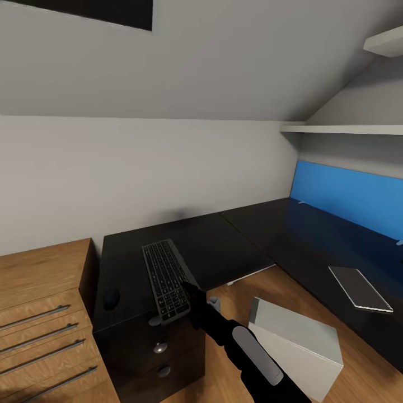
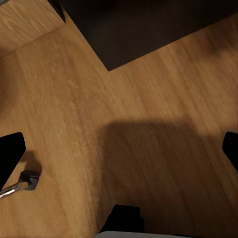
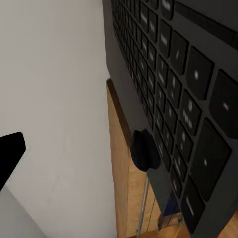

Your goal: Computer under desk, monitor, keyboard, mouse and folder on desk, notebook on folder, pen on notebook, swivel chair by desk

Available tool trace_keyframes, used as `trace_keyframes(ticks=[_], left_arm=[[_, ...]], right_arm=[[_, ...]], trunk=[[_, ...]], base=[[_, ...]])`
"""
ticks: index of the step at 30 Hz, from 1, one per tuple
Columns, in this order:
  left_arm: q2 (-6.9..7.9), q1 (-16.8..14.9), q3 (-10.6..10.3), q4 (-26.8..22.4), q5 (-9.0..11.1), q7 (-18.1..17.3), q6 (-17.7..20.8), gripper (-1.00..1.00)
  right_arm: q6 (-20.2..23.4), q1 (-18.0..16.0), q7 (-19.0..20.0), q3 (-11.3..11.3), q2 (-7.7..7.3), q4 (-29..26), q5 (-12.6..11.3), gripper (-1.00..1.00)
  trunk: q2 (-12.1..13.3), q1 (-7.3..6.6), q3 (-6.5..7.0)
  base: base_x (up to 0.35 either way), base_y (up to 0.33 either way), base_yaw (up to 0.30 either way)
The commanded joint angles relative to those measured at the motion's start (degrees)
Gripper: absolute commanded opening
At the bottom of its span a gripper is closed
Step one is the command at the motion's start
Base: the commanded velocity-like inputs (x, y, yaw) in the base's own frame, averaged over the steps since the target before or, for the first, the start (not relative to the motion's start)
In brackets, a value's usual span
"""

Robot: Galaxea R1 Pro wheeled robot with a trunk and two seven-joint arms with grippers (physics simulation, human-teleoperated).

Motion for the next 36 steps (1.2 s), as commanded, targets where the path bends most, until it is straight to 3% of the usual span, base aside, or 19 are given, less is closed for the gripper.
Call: trace_keyframes(ticks=[1,11,27,36], left_arm=[[0.04,-0.1,-0.5,0.0,0.6,0.4,-0.3,1.0],[0.04,-0.1,-0.5,0.0,0.6,0.4,-0.3,1.0],[0.04,-0.1,-0.5,0.0,0.6,0.5,-0.3,1.0],[0.12,-0.1,-0.2,-0.1,0.7,0.5,-0.5,1.0]], right_arm=[[0.0,0.0,-0.3,0.0,0.0,-0.1,-0.4,1.0],[0.1,0.0,-0.2,0.0,-0.03,-0.1,-0.4,1.0],[0.0,0.0,-0.2,-0.2,-0.04,0.0,-0.3,1.0],[-0.1,0.0,-0.2,-1.4,-0.08,4.2,-0.3,1.0]], trunk=[[0.0,-0.01,-0.06],[0.0,-0.01,-0.06],[0.0,-0.01,-0.06],[0.0,-0.01,-0.06]], base=[[0.0,0.0,0.0],[-0.017,0.0,0.0],[-0.268,-0.077,0.0],[-0.022,-0.013,0.0]])
